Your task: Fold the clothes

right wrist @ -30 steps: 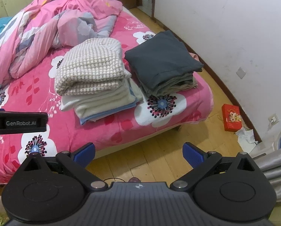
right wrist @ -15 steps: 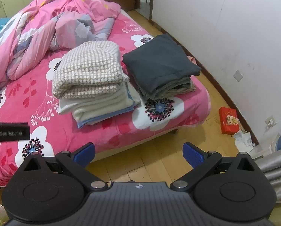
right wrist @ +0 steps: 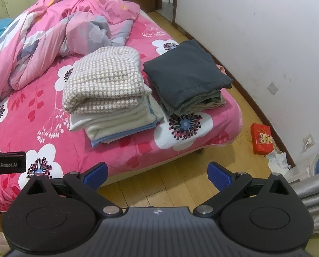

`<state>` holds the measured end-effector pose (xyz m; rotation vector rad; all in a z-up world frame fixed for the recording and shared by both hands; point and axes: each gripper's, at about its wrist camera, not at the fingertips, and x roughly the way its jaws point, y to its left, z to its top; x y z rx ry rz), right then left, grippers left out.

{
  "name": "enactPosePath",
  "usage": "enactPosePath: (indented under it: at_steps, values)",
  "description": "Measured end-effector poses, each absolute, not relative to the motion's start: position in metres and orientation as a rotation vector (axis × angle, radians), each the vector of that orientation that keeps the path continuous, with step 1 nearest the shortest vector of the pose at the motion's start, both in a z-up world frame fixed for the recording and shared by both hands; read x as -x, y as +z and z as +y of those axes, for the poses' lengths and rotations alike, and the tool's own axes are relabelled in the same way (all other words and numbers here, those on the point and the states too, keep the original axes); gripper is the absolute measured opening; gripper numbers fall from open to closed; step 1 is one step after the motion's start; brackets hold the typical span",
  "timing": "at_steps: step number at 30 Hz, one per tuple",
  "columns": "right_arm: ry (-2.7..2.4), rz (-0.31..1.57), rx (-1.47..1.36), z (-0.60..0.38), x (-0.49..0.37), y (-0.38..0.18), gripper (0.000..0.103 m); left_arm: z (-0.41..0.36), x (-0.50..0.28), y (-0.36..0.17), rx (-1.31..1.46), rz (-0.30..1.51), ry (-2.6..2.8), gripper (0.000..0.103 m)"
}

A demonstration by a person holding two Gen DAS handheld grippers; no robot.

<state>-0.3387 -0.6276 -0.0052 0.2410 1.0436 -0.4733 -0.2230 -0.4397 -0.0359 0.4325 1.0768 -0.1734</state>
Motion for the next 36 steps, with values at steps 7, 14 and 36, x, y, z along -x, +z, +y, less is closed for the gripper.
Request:
enactPosePath:
  at_steps: [7, 14, 36]
  values:
    - [-0.457, 1.049, -0.234, -0.622, 0.335, -0.005, 0.102, -0.431, 0.220, -0.033, -0.413, 1.071, -0.154, 0.102]
    - [-0.454, 1.049, -0.230, -0.619, 0.335, -0.004, 0.102, -0.427, 0.220, -0.033, -0.406, 1.067, -0.147, 0.102]
    - [-0.451, 1.049, -0.215, -0.616, 0.335, -0.002, 0.102, -0.434, 0.221, -0.031, -0.402, 1.055, -0.169, 0.102]
